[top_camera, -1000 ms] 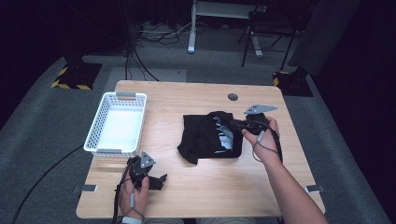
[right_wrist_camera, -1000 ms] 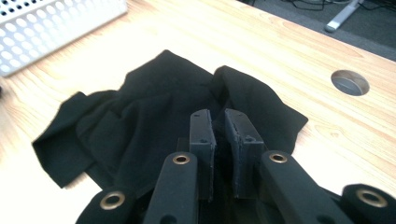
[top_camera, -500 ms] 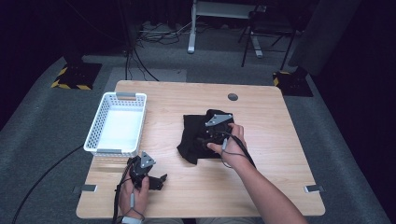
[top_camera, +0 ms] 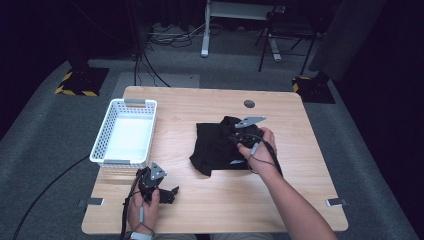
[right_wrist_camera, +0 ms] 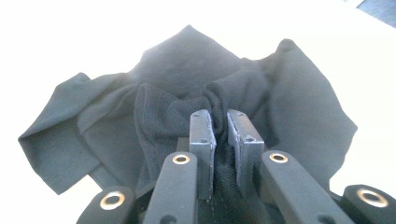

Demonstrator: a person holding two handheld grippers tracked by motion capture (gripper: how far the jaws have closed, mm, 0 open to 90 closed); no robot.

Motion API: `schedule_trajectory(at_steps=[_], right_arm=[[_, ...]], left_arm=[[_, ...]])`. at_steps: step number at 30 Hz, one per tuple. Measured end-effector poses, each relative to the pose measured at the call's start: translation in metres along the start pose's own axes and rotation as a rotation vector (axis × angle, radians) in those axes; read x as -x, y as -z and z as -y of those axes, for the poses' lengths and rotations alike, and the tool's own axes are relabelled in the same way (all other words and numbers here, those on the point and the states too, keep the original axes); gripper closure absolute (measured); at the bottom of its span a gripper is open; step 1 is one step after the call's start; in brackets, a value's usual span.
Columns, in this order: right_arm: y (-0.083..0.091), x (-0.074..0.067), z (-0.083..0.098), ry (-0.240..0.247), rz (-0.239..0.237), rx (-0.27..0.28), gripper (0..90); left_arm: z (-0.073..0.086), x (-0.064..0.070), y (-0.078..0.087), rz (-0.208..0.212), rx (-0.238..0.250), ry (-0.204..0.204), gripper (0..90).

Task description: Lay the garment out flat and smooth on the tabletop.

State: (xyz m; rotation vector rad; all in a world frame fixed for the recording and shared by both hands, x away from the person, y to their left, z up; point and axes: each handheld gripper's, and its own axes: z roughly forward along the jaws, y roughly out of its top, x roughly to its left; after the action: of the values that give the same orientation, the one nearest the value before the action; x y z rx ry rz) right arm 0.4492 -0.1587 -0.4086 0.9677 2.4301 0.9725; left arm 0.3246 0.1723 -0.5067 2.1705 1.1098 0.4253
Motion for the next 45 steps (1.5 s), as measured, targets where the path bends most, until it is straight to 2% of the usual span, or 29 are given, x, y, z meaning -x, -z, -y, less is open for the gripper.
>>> schedule_trajectory(at_steps=[3, 4, 5, 9, 11, 12, 15, 17, 18, 19, 20, 21, 22, 23, 24, 26, 27, 31, 34, 36, 41, 45], right_arm=[[0.02, 0.016, 0.006, -0.048, -0.006, 0.052, 81.9], [0.02, 0.016, 0.006, -0.048, -0.006, 0.052, 81.9], [0.033, 0.027, 0.012, -0.091, -0.011, 0.084, 81.9], [0.051, 0.046, 0.027, -0.168, -0.012, 0.135, 81.9], [0.054, 0.051, 0.032, -0.187, -0.009, 0.142, 81.9], [0.061, 0.058, 0.043, -0.217, -0.007, 0.156, 81.9], [0.068, 0.066, 0.058, -0.261, -0.009, 0.163, 81.9], [0.07, 0.067, 0.062, -0.267, -0.007, 0.161, 81.9], [0.073, 0.074, 0.076, -0.301, 0.0, 0.149, 81.0], [0.075, 0.078, 0.083, -0.325, 0.007, 0.14, 78.9], [0.076, 0.081, 0.089, -0.352, 0.024, 0.13, 70.8], [0.079, 0.087, 0.097, -0.379, 0.081, 0.121, 58.9], [0.084, 0.092, 0.103, -0.379, 0.178, 0.121, 50.0], [0.09, 0.097, 0.107, -0.364, 0.278, 0.126, 46.9], [0.095, 0.101, 0.109, -0.367, 0.324, 0.134, 44.1], [0.102, 0.106, 0.11, -0.383, 0.307, 0.169, 40.4], [0.104, 0.105, 0.108, -0.373, 0.301, 0.179, 39.7], [0.101, 0.097, 0.096, -0.317, 0.267, 0.199, 37.0], [0.089, 0.086, 0.087, -0.237, 0.241, 0.2, 35.1], [0.079, 0.079, 0.081, -0.205, 0.216, 0.178, 34.0], [0.046, 0.065, 0.07, -0.16, 0.138, 0.113, 30.5], [0.014, 0.056, 0.068, -0.114, 0.073, 0.011, 28.8]], left_arm=[[0.0, 0.0, 0.0, -0.001, 0.0, 0.001, 0.1], [0.0, 0.0, 0.0, -0.001, 0.0, 0.001, 0.1], [0.0, 0.001, 0.0, -0.009, 0.001, 0.006, 0.1], [0.0, 0.001, 0.0, -0.009, 0.001, 0.007, 0.1], [0.0, 0.001, 0.0, -0.008, 0.001, 0.007, 0.1], [0.0, 0.001, 0.0, -0.008, 0.0, 0.005, 0.1], [0.001, 0.002, 0.001, -0.011, 0.002, 0.007, 0.1], [0.001, 0.002, 0.001, -0.011, 0.001, 0.006, 0.1], [0.001, 0.002, 0.001, -0.009, 0.001, 0.01, 0.1], [0.001, 0.002, 0.001, -0.009, 0.001, 0.01, 0.1], [0.001, 0.002, 0.001, -0.009, 0.0, 0.01, 0.1], [0.001, 0.002, 0.001, -0.009, 0.002, 0.008, 0.0], [0.001, 0.002, 0.001, -0.009, 0.002, 0.008, 0.0], [0.001, 0.002, 0.001, -0.009, 0.001, 0.008, 0.0], [0.001, 0.002, 0.001, -0.009, 0.002, 0.008, 0.0], [0.001, 0.002, 0.001, -0.009, 0.001, 0.008, 0.0], [0.001, 0.002, 0.001, -0.009, 0.002, 0.008, 0.0], [0.001, 0.002, 0.001, -0.009, 0.001, 0.008, 0.0], [0.001, 0.002, 0.001, -0.009, 0.001, 0.008, 0.0], [0.001, 0.002, 0.001, -0.009, 0.001, 0.008, 0.0], [0.001, 0.002, 0.001, -0.009, 0.001, 0.008, 0.1], [0.0, 0.002, 0.0, -0.016, 0.0, 0.017, 0.1]])
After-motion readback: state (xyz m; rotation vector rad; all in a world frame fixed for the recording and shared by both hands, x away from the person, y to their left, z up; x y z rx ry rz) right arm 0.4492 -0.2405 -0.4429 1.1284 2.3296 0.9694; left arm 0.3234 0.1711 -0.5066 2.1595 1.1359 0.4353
